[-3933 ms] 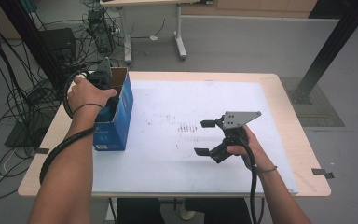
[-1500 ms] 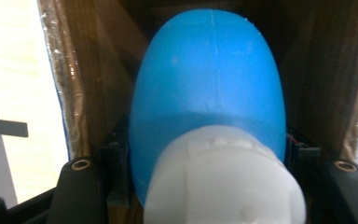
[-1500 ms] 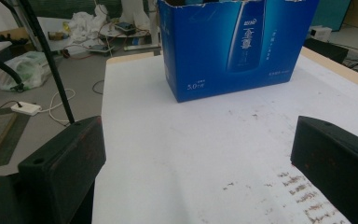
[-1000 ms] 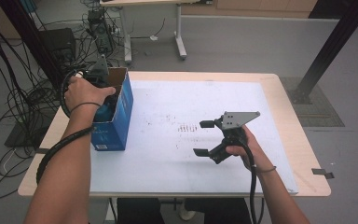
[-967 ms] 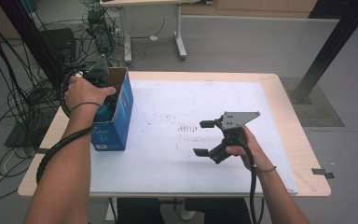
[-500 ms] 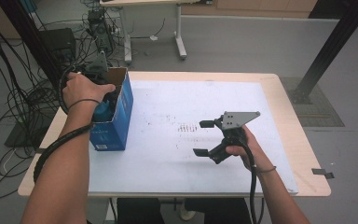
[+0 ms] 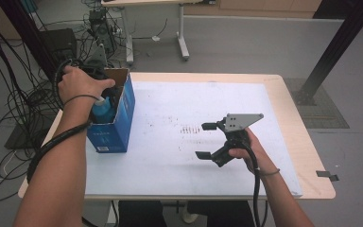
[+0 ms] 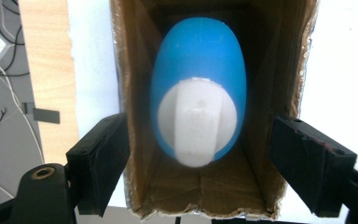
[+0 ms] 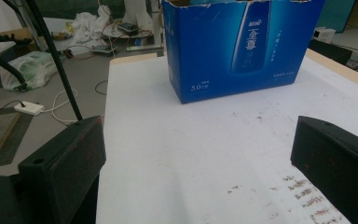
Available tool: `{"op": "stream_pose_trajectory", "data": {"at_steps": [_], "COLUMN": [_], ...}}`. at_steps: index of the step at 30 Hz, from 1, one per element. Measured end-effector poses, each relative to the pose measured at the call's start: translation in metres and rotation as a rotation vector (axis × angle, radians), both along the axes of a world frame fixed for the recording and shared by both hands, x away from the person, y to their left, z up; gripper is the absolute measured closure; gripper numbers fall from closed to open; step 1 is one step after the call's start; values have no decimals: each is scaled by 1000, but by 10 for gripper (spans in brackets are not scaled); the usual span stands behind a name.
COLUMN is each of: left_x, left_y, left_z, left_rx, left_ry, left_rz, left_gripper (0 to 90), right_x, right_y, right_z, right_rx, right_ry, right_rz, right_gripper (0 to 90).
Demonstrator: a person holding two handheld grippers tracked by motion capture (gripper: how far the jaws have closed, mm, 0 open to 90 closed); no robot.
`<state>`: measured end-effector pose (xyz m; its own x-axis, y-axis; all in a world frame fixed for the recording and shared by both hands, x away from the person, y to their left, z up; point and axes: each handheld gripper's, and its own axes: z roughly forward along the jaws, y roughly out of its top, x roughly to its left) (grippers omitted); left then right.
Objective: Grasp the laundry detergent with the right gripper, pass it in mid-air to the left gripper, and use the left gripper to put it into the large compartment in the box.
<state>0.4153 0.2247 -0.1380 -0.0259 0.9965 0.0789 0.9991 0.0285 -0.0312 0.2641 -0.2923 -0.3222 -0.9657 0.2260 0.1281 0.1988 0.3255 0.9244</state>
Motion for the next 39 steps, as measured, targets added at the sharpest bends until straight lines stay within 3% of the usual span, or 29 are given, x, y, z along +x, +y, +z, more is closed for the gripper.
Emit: {"op": "stream_pose_trajectory", "data": {"at_steps": [9, 12, 20, 32, 39], "left_x": [-2, -2, -3, 1, -3], "left_y": [3, 6, -5, -39, -73], "left_z": [13, 18, 26, 31, 35], "left_rx": [-19, -47, -63, -97, -115], "left_ry": [-18, -21, -35, -22, -28], "left_rz": [-12, -29, -77, -188, -280], "left_gripper": [100, 62, 63, 52, 51], "right_x": [0, -1, -1, -1, -2], "right_y": [0, 1, 1, 2, 3], "right_z": [0, 0, 1, 1, 0], "right_rx": [1, -2, -7, -12, -18], "right_ry": [0, 1, 0, 0, 5], "right_rz": [2, 1, -1, -5, -8], "right_gripper": [32, 31, 32, 32, 33]}}
